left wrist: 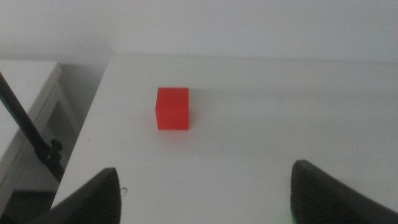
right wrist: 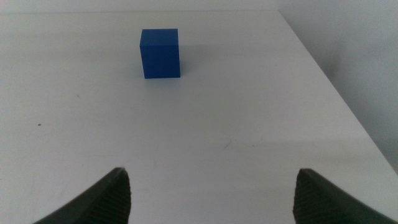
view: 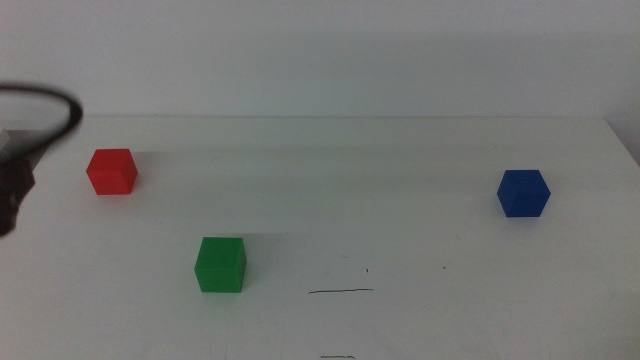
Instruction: Stack red cubes first, then green, then blue cubes in a specific spot.
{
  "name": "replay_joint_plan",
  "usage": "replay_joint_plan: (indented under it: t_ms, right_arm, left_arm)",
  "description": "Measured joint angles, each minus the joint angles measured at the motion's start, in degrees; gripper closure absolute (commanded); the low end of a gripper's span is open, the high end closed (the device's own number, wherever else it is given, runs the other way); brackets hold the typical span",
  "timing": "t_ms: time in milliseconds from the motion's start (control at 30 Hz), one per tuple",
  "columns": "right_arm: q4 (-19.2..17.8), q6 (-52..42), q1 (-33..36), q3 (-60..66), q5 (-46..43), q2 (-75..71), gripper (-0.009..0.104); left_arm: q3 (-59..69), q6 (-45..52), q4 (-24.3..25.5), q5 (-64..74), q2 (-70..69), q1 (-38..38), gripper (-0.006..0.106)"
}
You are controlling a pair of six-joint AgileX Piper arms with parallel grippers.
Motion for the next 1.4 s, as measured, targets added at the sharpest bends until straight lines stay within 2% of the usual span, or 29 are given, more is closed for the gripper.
replay_joint_plan:
  t_ms: [433,800,967,1267,1400]
  right_arm:
    - [0.00,0.00,0.00,0.00,0.00,0.00,0.028]
    - [0.00,0.00,0.00,0.00,0.00,0.00,0.028]
    - [0.00,0.00,0.00,0.00,0.00,0.00,0.028]
    - [0.00,0.00,0.00,0.00,0.00,0.00,0.028]
    - [0.00,0.00,0.00,0.00,0.00,0.00,0.028]
  left_arm:
    - [-23.32,-0.41,0.18,19.30,21.11,0.00,0.007]
    - [-49.31,-0.35,4.29,36.69,44.46,0.00,0.007]
    - [-58.48,0.68,5.97,39.17,54.15,0.23,0.007]
    - [-72.89,8.55,-1.75,43.45,70.55,6.22,0.007]
    - [-77.58,11.25,-3.50,43.90,78.16,7.20,0.007]
